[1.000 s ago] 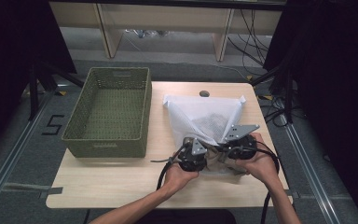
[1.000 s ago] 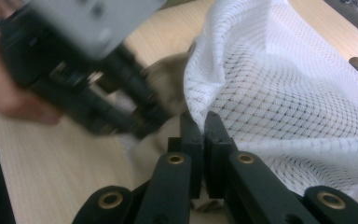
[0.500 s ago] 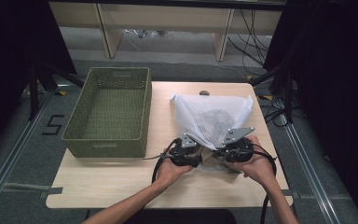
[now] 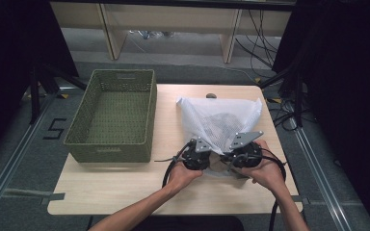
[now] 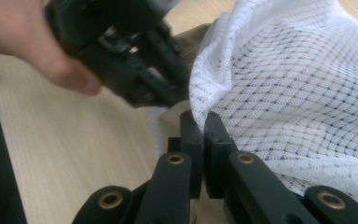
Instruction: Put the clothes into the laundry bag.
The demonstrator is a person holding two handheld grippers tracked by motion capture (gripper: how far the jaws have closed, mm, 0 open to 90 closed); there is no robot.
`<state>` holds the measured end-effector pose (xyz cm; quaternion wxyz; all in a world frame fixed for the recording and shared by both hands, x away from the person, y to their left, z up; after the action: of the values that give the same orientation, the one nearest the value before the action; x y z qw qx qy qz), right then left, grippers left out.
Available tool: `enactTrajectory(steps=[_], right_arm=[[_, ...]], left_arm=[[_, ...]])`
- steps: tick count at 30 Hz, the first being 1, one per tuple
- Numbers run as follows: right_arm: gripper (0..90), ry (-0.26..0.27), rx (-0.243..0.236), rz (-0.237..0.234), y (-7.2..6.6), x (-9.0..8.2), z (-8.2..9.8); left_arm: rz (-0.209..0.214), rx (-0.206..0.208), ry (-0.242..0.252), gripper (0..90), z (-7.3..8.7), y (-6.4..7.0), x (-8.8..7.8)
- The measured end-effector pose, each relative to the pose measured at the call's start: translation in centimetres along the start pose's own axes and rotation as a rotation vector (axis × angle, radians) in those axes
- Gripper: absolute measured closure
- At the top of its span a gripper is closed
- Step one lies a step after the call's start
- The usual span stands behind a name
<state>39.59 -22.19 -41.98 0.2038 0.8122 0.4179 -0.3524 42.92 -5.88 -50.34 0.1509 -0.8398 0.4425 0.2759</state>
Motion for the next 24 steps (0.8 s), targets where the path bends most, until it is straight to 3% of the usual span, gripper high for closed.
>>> enactTrajectory(steps=[6,7,8,10,12,13,14,16,18,20,21,23,24], right_arm=[[89.7,-0.01,-0.005,-0.005,-0.1,0.1,0.0],[89.7,-0.023,-0.001,-0.006,-0.2,0.2,0.1],[89.7,-0.045,-0.011,-0.009,-0.4,0.8,0.4],[89.7,-0.063,-0.009,-0.016,-0.4,1.5,0.7],[89.6,-0.081,0.009,-0.02,-0.3,2.2,1.0],[89.7,-0.085,-0.006,-0.02,-0.1,2.4,1.2],[89.7,-0.095,0.023,-0.017,-0.2,2.7,1.4],[89.7,-0.097,0.011,-0.017,0.1,3.2,1.6],[89.6,-0.106,0.017,-0.022,0.1,3.4,1.7],[89.6,-0.11,0.034,-0.005,0.1,3.8,1.8],[89.6,-0.113,0.02,-0.011,0.3,3.8,1.8],[89.6,-0.11,0.019,-0.015,0.3,4.0,1.9],[89.5,-0.106,0.015,0.003,0.4,4.1,1.9]], left_arm=[[-0.003,-0.056,0.027,83.1,-0.2,0.0,0.6],[0.021,-0.071,0.017,80.0,0.1,-0.1,0.5],[0.025,-0.077,0.007,70.8,0.4,-0.1,-0.3],[0.029,-0.052,0.0,63.3,0.9,-0.4,-1.6],[0.037,-0.063,-0.006,55.4,1.5,-0.7,-3.2],[0.039,-0.053,-0.017,53.0,2.0,-1.0,-4.0],[0.023,-0.035,-0.031,52.0,2.4,-1.3,-4.8],[-0.018,0.004,-0.051,51.0,3.3,-1.8,-5.8],[-0.034,0.023,-0.075,50.8,3.8,-2.1,-6.0],[-0.048,0.008,-0.096,50.6,4.5,-2.9,-5.9],[-0.05,0.004,-0.102,50.3,4.6,-3.1,-5.7],[-0.053,0.044,-0.132,50.0,4.7,-3.5,-5.2],[-0.055,0.027,-0.136,50.4,4.8,-3.6,-5.0]])
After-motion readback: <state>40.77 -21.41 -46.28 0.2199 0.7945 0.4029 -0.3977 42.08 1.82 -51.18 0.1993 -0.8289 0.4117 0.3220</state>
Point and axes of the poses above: each handheld gripper's, and its own axes: x roughly forward along the jaws, z roughly out of its underside, y roughly to its right, the point moved 2 cm from there along x, roughly forward along the jaws, and after that the axes turned 6 degrees about x, right-handed, at the moved point
